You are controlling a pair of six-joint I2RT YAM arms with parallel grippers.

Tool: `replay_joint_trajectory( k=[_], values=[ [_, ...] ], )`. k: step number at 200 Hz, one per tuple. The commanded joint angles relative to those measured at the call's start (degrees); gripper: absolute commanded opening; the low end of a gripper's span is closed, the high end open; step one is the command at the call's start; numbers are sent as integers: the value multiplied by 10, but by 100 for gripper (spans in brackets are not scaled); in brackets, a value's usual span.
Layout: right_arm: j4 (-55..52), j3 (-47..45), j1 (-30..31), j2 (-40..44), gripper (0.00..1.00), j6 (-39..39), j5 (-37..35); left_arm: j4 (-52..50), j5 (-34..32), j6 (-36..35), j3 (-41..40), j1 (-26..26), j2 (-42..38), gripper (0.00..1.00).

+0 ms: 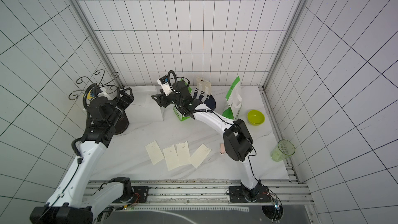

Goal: Staple the receipts to the bags
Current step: Move the takeout bag to the center of the board.

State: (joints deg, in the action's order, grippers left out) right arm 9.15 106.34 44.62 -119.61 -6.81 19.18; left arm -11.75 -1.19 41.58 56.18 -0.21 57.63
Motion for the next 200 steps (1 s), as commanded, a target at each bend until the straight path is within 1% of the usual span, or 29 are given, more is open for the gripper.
replay_joint_trajectory(
  k=[1, 20, 44, 94, 120, 133, 150, 174, 200],
  values=[
    [-12, 126, -6, -53, 65, 3, -14, 4, 16, 5, 4, -1, 5, 94],
    [-2, 173, -13, -98, 68, -10, -15, 5, 29, 5, 7, 2, 12, 94],
    [7, 222, -23, -140, 72, -20, 15, 7, 30, -2, 11, 11, 20, 94],
    [11, 299, -33, -211, 72, -30, 85, 7, 42, -10, 17, 17, 26, 94],
    [19, 336, -35, -245, 68, -46, 114, 4, 43, -16, 19, 21, 25, 94],
    [28, 344, -34, -257, 65, -54, 129, 3, 38, -19, 19, 24, 24, 94],
    [30, 350, -35, -265, 59, -59, 130, 2, 34, -22, 18, 24, 24, 94],
    [30, 348, -35, -268, 42, -58, 130, 3, 36, -24, 20, 23, 23, 94],
    [36, 324, -35, -254, 19, -52, 138, 4, 40, -26, 20, 25, 21, 94]
  ],
)
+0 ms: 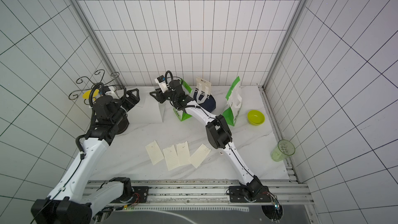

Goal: Staple the receipts to the bags
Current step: Move the takeout bag to the center of the board.

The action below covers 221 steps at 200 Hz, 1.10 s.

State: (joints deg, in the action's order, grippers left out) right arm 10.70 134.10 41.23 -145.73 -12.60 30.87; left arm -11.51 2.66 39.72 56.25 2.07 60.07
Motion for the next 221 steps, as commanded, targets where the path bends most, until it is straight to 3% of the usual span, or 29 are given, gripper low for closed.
replay_joint_trajectory(
  k=[1, 26, 55, 87, 165, 221],
  values=[
    [21, 44, -1, 8, 18, 7, 21, 2, 1, -7, 19, 2, -3, 94],
    [50, -40, -2, 56, 0, 24, 41, 5, 12, -8, 20, 2, -6, 94],
    [153, -229, -8, 168, 0, 37, 72, 19, 30, -7, 20, 3, -11, 94],
    [192, -360, -27, 262, 0, 39, 138, 27, 49, -4, 24, 5, -20, 93],
    [173, -599, -34, 453, 0, 82, 186, 34, 55, 8, 29, 8, -51, 93],
    [198, -704, -110, 532, 0, 69, 228, 42, 62, 3, 31, 21, -48, 92]
  ],
)
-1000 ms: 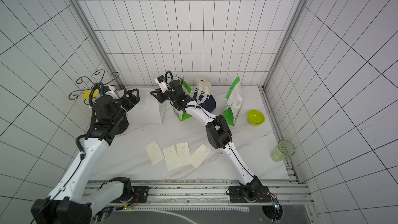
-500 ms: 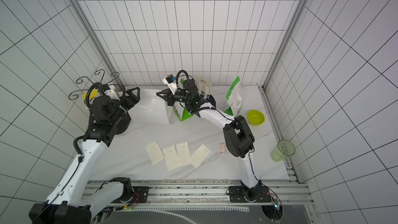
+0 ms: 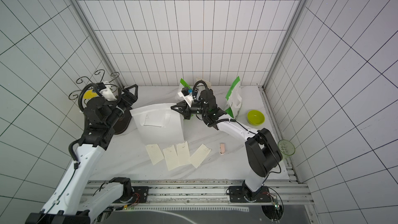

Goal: Staple the receipts to the bags
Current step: Move the takeout bag to the center of the board.

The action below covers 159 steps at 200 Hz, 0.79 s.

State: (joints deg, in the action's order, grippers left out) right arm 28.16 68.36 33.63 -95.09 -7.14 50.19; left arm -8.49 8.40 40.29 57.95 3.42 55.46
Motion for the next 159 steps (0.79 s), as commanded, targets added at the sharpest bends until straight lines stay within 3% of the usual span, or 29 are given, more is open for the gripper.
replay_joint_trajectory(
  k=[1, 126, 137, 159],
  values=[
    [24, -49, -35, 26, 0, 14, 35, 12, 5, -4, 15, 7, -1, 92],
    [-37, -114, -139, 58, 0, 85, 50, 8, 9, -49, 8, 57, 2, 91],
    [-39, -116, -144, 58, 7, 82, 44, 8, 9, -50, 5, 67, 5, 91],
    [-39, -125, -146, 71, 33, 75, 20, 8, 7, -49, 0, 86, 7, 92]
  ],
)
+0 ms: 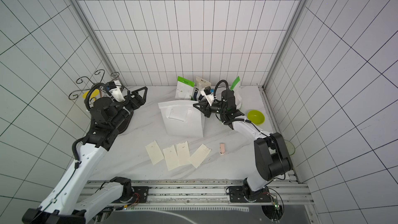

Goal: Staple the receipts to the bags
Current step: Move the takeout bag to the center of the board.

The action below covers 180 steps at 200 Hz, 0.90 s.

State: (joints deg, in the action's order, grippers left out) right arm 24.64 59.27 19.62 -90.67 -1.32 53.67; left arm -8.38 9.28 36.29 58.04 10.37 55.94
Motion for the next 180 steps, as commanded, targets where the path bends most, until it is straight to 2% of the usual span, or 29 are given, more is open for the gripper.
replay_joint_trajectory(
  k=[1, 16, 50, 61, 76, 111, 127, 146, 165, 180],
  values=[
    [-4, -34, -5, 28, 35, 16, -16, 8, -2, -9, -1, 18, 2, 92],
    [6, -43, -5, 45, 48, -4, -41, 8, 3, -6, -4, 26, 3, 93],
    [25, -79, -1, 110, 59, -63, -126, 24, 20, 9, -25, 36, -11, 95],
    [24, -92, 7, 133, 61, -81, -150, 16, 19, 11, -29, 37, -17, 95],
    [-12, -107, 34, 168, 61, -95, -222, -16, 7, 11, -30, 36, -21, 95],
    [-120, -166, 149, 262, 60, -144, -371, -16, -3, 8, -70, 36, -55, 95],
    [-121, -222, 189, 320, 60, -185, -382, -14, -11, 3, -86, 36, -76, 95],
    [-124, -272, 220, 346, 59, -220, -346, -15, -16, -6, -99, 37, -96, 95],
    [-102, -299, 265, 319, 59, -227, -347, -16, -17, -9, -109, 37, -107, 95],
    [-72, -301, 297, 263, 59, -226, -344, -20, -16, -12, -114, 37, -113, 95]
  ],
)
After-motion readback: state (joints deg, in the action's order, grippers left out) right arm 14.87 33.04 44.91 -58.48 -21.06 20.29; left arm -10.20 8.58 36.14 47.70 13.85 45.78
